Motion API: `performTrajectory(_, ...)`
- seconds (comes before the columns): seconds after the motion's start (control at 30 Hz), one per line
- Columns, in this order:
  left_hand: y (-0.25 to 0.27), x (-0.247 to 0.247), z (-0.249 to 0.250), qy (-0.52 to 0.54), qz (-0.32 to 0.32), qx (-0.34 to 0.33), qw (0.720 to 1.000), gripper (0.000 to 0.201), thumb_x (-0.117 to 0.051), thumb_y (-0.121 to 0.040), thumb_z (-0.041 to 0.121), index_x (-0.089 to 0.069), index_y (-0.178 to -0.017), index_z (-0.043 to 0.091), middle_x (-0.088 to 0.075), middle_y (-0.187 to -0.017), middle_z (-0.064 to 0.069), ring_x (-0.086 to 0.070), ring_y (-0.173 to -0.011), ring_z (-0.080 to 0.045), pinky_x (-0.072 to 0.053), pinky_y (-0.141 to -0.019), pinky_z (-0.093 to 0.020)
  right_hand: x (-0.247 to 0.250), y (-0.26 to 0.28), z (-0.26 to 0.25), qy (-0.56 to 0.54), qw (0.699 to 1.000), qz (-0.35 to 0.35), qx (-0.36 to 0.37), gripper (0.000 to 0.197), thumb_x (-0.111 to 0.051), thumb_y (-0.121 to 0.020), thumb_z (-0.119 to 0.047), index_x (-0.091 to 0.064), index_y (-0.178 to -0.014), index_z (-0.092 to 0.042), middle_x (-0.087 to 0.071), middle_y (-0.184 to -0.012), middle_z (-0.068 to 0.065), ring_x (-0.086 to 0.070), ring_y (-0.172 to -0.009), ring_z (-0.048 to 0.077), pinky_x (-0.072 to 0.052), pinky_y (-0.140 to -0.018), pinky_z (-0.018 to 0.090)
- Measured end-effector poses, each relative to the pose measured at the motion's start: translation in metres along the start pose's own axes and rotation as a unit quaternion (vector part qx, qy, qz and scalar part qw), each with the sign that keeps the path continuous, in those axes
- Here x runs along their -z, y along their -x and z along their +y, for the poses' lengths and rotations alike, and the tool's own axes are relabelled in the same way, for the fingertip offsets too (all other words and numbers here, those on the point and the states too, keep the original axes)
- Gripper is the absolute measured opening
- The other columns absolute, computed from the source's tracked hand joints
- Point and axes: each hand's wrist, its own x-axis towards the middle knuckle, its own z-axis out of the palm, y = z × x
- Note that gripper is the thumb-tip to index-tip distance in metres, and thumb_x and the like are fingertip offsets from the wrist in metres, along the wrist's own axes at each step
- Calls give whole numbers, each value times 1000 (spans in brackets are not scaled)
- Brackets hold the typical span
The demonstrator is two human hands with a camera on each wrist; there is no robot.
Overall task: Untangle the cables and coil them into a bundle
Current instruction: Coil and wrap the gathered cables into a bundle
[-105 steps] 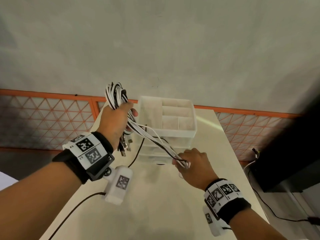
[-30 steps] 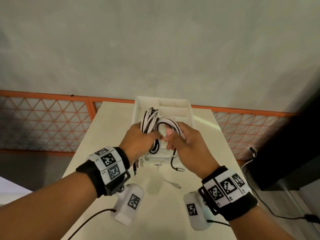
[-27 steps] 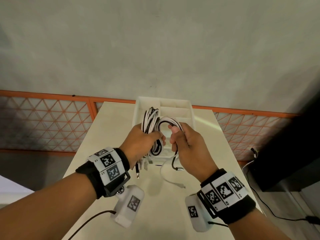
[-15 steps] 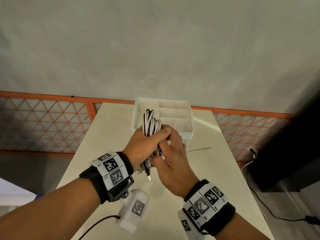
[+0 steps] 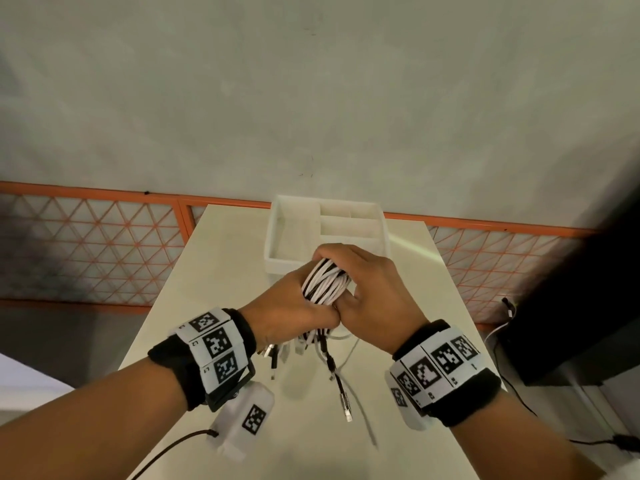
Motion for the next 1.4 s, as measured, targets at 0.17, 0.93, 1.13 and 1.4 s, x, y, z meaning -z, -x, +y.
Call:
performTrajectory(0.17, -1, 0, -3, 13, 11, -9, 1000, 42, -71, -65, 11, -60, -105, 9, -63, -88, -20, -58, -74, -17, -49, -67, -35, -6, 2, 1, -5, 999, 36, -29, 42, -54, -70, -1, -64, -110, -10, -71, -92, 3, -65, -81, 16, -55, -68, 33)
performTrajectory(0.93, -7, 13, 11, 198, 151, -6, 968, 28, -66, -69, 0, -69, -96, -6, -73, -86, -14, -70, -85, -25, -56, -81, -36, -36, 34, 3, -163, 962, -78, -204, 23, -62, -96, -12, -58, -89, -34, -71, -81, -7, -67, -68, 6, -59, -71, 28)
performTrajectory(1.13, -9, 20, 14, 188, 179, -43, 965, 24, -61, -69, -1, -67, -93, -2, -69, -87, -12, -73, -96, -33, -56, -87, -44, -29, 31, 3, -168, 967, -23, -192, 8, -65, -96, -21, -63, -104, -22, -66, -69, -4, -59, -57, 8, -50, -56, 26)
performTrajectory(1.4, -1, 36, 14, 274, 110, -43, 954, 22, -58, -78, -13, -68, -90, 4, -68, -84, -15, -68, -74, -28, -56, -76, -42, -24, 45, 19, -262, 922, -140, -247, 43, -49, -97, -52, -72, -90, -17, -54, -64, -2, -51, -61, 9, -41, -66, 12)
